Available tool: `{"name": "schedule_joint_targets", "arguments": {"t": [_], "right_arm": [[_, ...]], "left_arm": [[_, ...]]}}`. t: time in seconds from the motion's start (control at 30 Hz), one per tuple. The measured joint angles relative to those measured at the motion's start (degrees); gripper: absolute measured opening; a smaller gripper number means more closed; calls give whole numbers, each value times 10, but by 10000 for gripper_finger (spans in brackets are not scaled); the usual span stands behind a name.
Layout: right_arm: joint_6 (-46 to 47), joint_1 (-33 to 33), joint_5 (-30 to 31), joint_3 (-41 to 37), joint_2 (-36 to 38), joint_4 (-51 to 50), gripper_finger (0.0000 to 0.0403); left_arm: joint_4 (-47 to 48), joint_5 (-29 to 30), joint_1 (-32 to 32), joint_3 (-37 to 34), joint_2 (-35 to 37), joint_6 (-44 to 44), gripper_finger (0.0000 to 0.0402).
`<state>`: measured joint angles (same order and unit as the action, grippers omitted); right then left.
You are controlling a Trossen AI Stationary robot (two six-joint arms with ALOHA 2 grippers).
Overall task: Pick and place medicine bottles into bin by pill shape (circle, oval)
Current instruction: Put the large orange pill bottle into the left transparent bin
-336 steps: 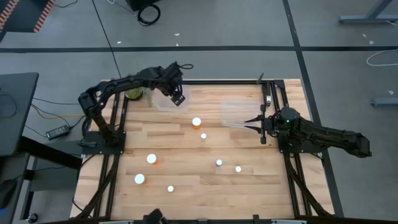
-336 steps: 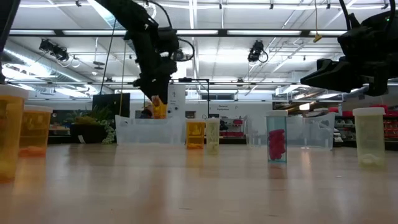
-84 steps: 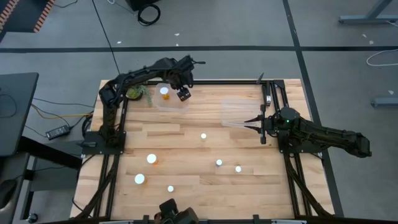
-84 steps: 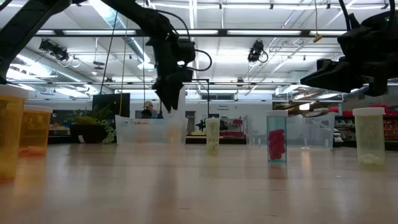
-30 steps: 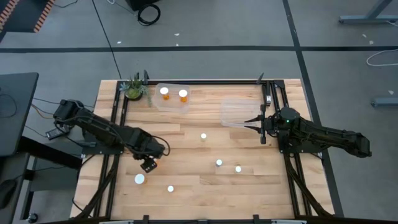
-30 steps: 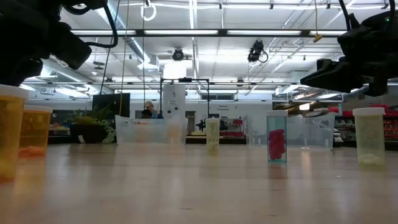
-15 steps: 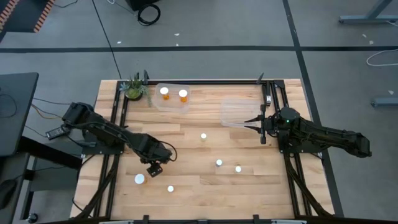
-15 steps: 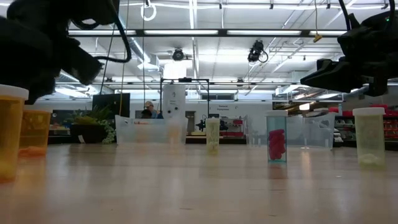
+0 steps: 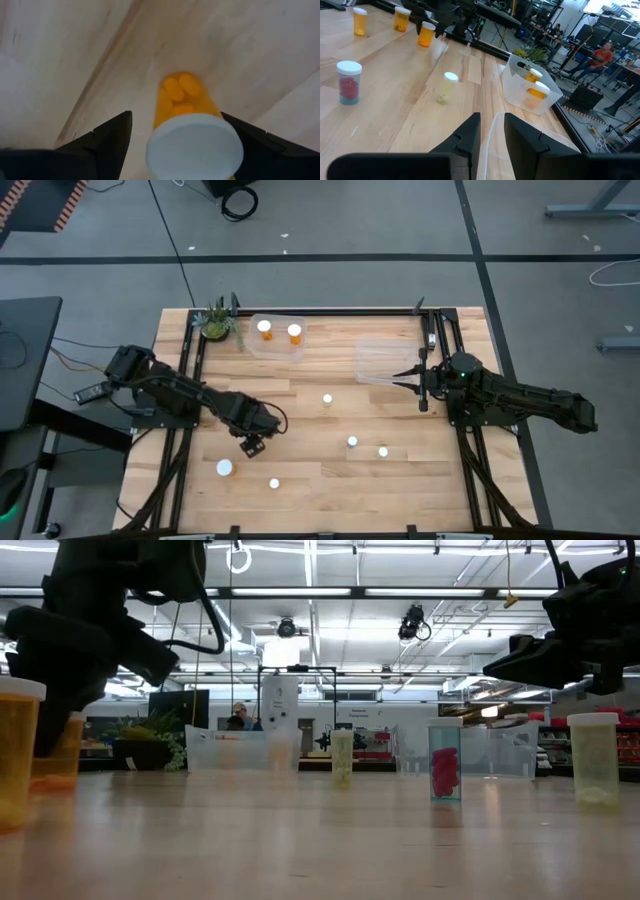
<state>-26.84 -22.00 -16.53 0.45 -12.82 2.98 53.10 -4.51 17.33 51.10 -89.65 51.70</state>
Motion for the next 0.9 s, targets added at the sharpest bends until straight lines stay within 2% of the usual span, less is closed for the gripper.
{"name": "schedule_joint_targets", "arguments": {"t": [0.5,0.6,0.77,0.9], "right_arm": [[0,0,0,0,0,0,93],[0,0,0,0,0,0,93],[0,0,0,0,0,0,93],[0,0,0,0,0,0,93]], "left_arm": [[1,-24,-30,0,0,-32,206],[1,-29,-40,0,0,-43,205],[1,-30,-64,0,0,-75,230],[1,-32,-99,0,0,-117,223]]}}
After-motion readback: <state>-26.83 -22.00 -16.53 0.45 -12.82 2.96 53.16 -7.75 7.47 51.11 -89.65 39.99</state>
